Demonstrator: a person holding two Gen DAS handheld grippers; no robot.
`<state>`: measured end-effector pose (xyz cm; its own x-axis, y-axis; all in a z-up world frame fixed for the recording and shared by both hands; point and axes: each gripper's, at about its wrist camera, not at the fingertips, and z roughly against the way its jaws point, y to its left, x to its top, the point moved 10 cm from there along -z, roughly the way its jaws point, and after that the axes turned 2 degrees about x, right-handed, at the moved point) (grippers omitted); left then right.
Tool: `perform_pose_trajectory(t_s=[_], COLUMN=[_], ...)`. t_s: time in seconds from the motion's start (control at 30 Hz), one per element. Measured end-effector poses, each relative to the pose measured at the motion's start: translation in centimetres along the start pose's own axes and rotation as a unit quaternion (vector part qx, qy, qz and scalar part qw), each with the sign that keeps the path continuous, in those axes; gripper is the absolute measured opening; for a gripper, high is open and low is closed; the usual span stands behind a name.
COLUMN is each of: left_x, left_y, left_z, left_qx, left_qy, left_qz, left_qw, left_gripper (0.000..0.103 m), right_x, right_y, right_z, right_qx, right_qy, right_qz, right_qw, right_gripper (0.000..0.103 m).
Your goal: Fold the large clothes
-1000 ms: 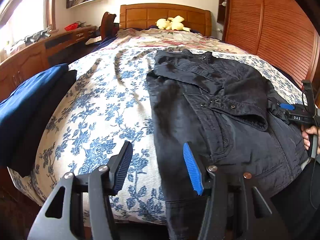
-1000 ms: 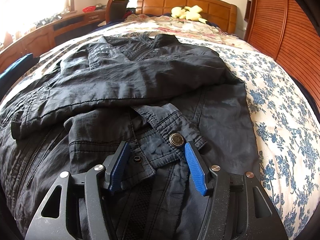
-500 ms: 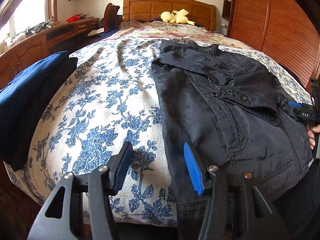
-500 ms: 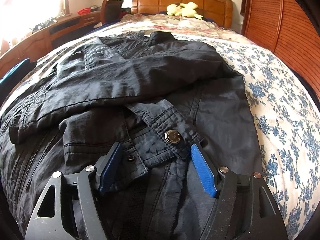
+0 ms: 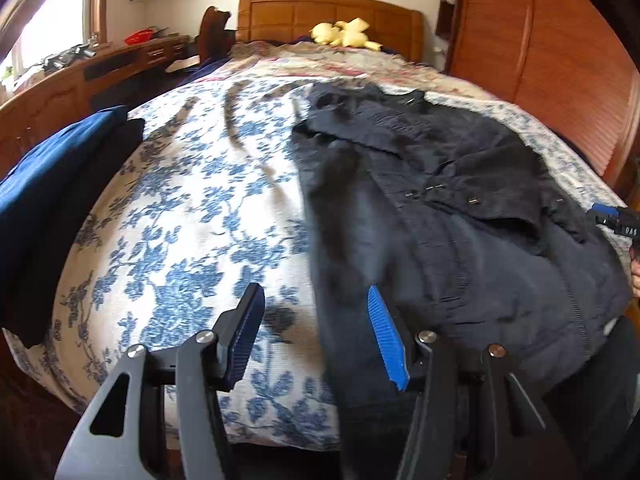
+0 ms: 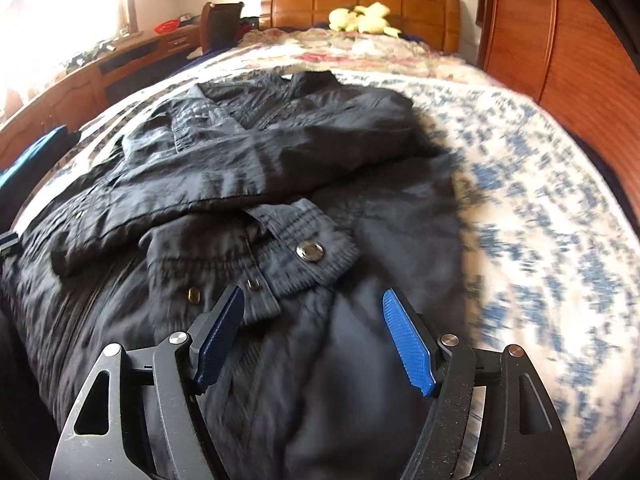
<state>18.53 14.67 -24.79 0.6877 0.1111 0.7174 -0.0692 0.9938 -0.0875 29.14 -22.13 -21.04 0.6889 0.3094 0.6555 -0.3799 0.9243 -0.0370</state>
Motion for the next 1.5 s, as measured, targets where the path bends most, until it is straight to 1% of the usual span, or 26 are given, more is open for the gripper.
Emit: perform_pose_trajectory(t_s=[0.1,0.27,0.4,0.53,0.6,0.63,0.67,0.73,0.77,0.87,1.0,1.07,1.17,1.33,1.5], left_x=[0.1,0.1,-0.3,-0.8,-1.1,-1.2,-1.3,-1.4,-1.5,-1.6,-2.2,-2.5,-3.0,-3.5,-3.7], left_y=[-0.8,-1.6,-1.4,-1.3,-1.3,-1.2,-1.2,-1.2,-1.2,-1.3,-1.6,-1.9,-2.2,-2.3,-2.5], left_z=[0.7,1.2,1.1,0.9,0.7,0.6,0.5,0.4,0.4,0.5,0.8,1.2,1.6,1.5,1.3], left_qx=[-0.013,-0.01,-0.003,0.001,0.003,0.003,0.003,0.003,0.003,0.003,0.004,-0.006,-0.021,-0.023,-0.026], left_qy=[-0.007,-0.011,-0.004,0.004,0.009,0.012,0.013,0.015,0.015,0.016,0.022,0.024,0.028,0.033,0.035], left_qz=[-0.01,-0.028,-0.028,-0.029,-0.029,-0.028,-0.028,-0.027,-0.027,-0.03,-0.043,-0.044,-0.043,-0.045,-0.048], left_qw=[0.9998,0.9995,0.9996,0.9996,0.9995,0.9995,0.9995,0.9995,0.9995,0.9994,0.9988,0.9987,0.9985,0.9982,0.9979], left_gripper=[0.053,0.053,0.053,0.053,0.053,0.053,0.053,0.053,0.053,0.053,0.053,0.046,0.041,0.041,0.041], right_x=[-1.8,-5.0,-7.5,-8.5,-8.4,-8.2,-7.9,-7.4,-7.1,-6.7,-7.4,-7.8,-8.4,-8.7,-8.7], right_y=[-1.9,-3.7,-4.0,-3.1,-2.6,-2.4,-2.1,-1.7,-1.5,-1.1,-1.1,-1.3,-1.5,-1.2,-1.1], right_z=[2.2,3.7,4.1,3.5,3.4,3.4,3.6,4.0,4.1,4.4,4.1,3.9,3.9,3.3,3.0], right_qx=[-0.012,-0.031,-0.024,-0.002,0.008,0.014,0.025,0.037,0.042,0.05,0.045,0.043,0.045,0.036,0.038], right_qy=[0.008,0.035,0.052,0.061,0.059,0.057,0.053,0.042,0.037,0.032,0.042,0.048,0.053,0.063,0.064], right_qz=[-0.004,-0.008,-0.021,-0.025,-0.021,-0.023,-0.027,-0.031,-0.032,-0.034,-0.032,-0.037,-0.039,-0.022,-0.019], right_qw=[1.0,0.999,0.998,0.998,0.998,0.998,0.998,0.998,0.998,0.998,0.998,0.997,0.997,0.997,0.997], right_gripper=[0.074,0.074,0.074,0.07,0.067,0.061,0.052,0.043,0.041,0.04,0.04,0.04,0.04,0.042,0.045])
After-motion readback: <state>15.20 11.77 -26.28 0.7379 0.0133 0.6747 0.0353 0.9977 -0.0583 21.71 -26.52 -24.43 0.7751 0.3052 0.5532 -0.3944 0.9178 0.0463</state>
